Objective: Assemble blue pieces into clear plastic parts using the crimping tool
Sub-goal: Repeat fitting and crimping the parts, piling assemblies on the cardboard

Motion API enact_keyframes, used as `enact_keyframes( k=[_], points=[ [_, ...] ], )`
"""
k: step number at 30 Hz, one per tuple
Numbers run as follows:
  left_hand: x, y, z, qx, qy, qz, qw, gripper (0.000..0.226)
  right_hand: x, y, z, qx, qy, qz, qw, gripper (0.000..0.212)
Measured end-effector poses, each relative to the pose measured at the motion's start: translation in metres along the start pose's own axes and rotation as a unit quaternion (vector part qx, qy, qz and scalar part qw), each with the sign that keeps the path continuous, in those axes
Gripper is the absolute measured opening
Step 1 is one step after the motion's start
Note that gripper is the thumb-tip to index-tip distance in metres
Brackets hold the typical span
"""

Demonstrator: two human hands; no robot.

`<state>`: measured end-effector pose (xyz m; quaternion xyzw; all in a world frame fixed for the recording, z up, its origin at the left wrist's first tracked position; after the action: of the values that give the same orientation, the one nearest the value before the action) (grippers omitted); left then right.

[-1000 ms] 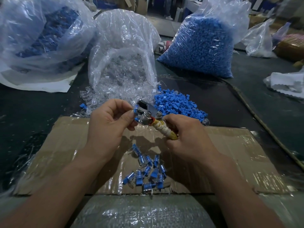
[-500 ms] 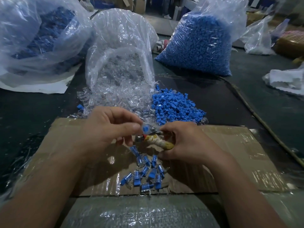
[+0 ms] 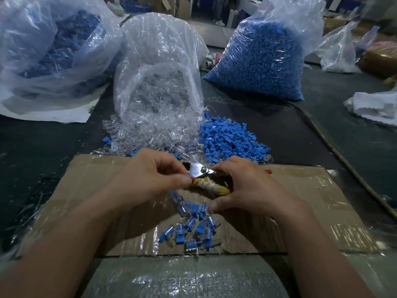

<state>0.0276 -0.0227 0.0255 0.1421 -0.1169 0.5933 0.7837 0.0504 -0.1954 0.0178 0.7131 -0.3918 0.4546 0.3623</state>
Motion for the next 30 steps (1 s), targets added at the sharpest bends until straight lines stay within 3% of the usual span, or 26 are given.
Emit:
enact_keyframes(
  k=[4,6,10,14,22,28,30],
  points=[
    [0.026,-0.007,-0.013,-0.03,-0.126,0.26,0.957,0.011,0.0,0.002,0.002,0.0,-0.014,-0.013,1.0,0.085],
    [0.031,-0.011,-0.017,-0.033,-0.21,0.301,0.93,0.021,0.003,0.003,0.003,-0.003,-0.029,-0.004,1.0,0.078],
    [0.026,-0.024,-0.031,0.005,-0.33,0.233,0.915,0.038,0.014,0.005,0.005,-0.003,-0.079,0.065,0.995,0.056],
    [0.024,-0.029,-0.035,0.038,-0.354,0.21,0.911,0.043,0.023,0.007,0.007,-0.007,-0.112,0.127,0.986,0.05],
    [0.027,-0.028,-0.033,0.023,-0.318,0.238,0.918,0.009,0.028,0.008,0.016,-0.027,-0.131,0.18,0.974,0.037],
    [0.032,-0.026,-0.033,0.007,-0.261,0.279,0.924,0.006,0.029,0.007,0.02,-0.036,-0.127,0.189,0.973,0.023],
    [0.033,-0.024,-0.032,-0.003,-0.196,0.29,0.937,0.021,0.033,0.008,0.025,-0.048,-0.127,0.213,0.968,0.012]
  ],
)
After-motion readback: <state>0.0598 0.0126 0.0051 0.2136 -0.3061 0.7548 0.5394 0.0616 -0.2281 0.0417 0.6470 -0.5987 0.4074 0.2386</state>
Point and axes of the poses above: each hand's wrist, its own y-axis away from the middle knuckle, its own x-axis out of the back of the hand, z = x × y, the point moved 5 cm from there along -y, towards the middle knuckle
